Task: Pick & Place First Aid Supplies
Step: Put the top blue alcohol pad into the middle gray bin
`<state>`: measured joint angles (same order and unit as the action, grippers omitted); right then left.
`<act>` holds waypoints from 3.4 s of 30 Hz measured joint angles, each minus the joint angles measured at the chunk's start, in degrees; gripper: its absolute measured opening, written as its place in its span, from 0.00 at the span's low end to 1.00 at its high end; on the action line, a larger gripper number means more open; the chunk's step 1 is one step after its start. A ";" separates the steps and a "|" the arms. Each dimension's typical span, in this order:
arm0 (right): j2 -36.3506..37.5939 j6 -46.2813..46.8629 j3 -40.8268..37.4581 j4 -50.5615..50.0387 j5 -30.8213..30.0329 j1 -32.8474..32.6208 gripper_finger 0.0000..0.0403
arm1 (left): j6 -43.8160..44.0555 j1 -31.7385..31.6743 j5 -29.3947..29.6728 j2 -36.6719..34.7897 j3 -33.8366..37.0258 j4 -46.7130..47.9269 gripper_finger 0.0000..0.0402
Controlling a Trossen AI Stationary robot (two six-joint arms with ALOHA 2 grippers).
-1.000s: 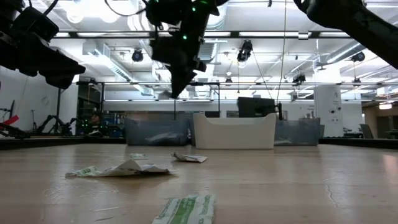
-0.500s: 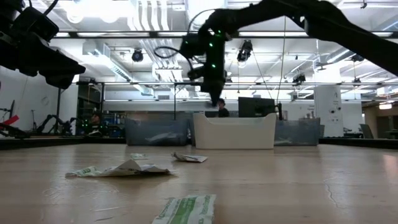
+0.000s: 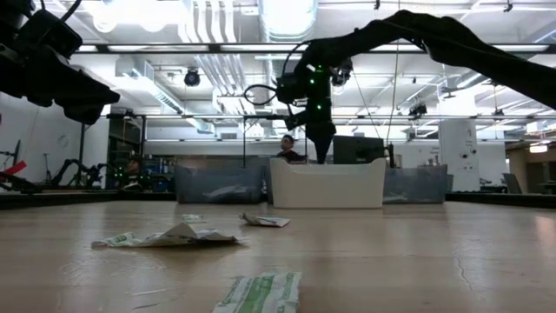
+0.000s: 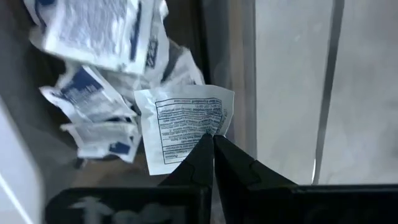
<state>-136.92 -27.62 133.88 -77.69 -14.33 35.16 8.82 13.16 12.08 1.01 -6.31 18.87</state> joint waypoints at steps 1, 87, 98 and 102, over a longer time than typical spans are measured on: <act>0.00 -0.46 -0.46 0.00 0.03 0.20 0.02 | 0.00 0.01 0.02 0.00 0.00 0.00 0.23; 6.93 38.37 -3.94 0.49 17.64 -41.99 0.23 | 0.70 0.03 -2.19 0.05 -0.02 0.42 0.23; -1.99 39.70 -3.95 1.26 17.54 -42.27 0.32 | 0.79 0.01 -2.19 0.16 -0.01 0.37 0.23; -4.55 39.67 -3.97 1.36 17.55 -42.29 0.33 | 0.76 -0.01 -2.19 0.21 0.00 0.37 0.23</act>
<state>-141.48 12.05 129.91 -76.33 3.22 -7.14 9.58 13.15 9.89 1.21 -6.31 19.25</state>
